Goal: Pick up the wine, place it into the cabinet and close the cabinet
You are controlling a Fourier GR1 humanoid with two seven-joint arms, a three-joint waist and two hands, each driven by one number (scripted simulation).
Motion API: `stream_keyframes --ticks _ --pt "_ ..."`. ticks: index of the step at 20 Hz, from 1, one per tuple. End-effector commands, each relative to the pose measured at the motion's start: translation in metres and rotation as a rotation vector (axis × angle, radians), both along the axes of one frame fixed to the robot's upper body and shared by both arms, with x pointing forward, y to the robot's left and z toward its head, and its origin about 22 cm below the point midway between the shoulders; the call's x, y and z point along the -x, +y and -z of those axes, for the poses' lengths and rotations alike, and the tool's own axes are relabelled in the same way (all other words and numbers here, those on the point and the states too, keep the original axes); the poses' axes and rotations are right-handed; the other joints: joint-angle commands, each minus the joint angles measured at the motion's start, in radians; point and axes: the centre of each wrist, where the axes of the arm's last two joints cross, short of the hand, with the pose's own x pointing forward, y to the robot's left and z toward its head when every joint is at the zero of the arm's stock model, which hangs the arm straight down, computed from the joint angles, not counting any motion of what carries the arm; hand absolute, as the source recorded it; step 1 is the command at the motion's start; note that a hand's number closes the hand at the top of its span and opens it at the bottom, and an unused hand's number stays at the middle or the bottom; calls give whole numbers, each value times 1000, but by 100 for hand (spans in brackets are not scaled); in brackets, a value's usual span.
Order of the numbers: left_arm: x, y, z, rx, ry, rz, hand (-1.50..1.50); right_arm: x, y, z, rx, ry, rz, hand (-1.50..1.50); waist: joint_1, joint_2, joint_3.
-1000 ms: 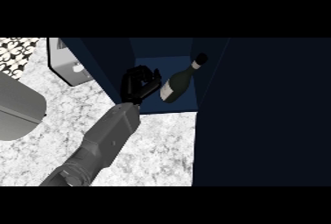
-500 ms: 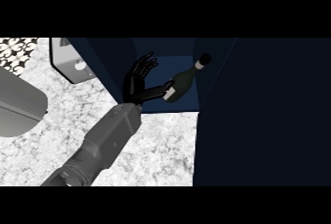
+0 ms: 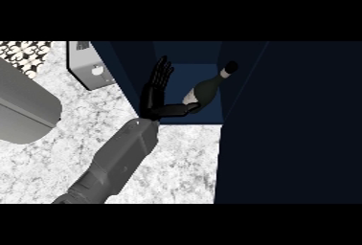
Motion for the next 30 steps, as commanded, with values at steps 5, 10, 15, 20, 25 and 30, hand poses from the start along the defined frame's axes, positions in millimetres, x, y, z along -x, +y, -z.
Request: stream_keyframes --ticks 5,10,15,20,25,30 --pt "39 13 -8 -34 -13 131 -150 6 3 -3 -2 2 16 -150 41 -25 10" --pt "78 31 -32 -32 -44 177 -150 -2 -4 -12 25 0 36 -150 51 -24 10" --pt "114 55 -75 -11 -86 146 -150 -2 -10 4 -15 -14 4 -150 24 -15 10" --pt "154 53 -85 16 -55 177 -150 -7 7 -20 33 -32 -24 -150 13 -9 9" --pt "174 78 -99 1 -78 108 -150 10 8 -15 230 3 -139 150 16 -12 9" --pt "204 95 -104 -17 -76 18 -150 31 19 -18 316 38 -348 150 19 -16 9"
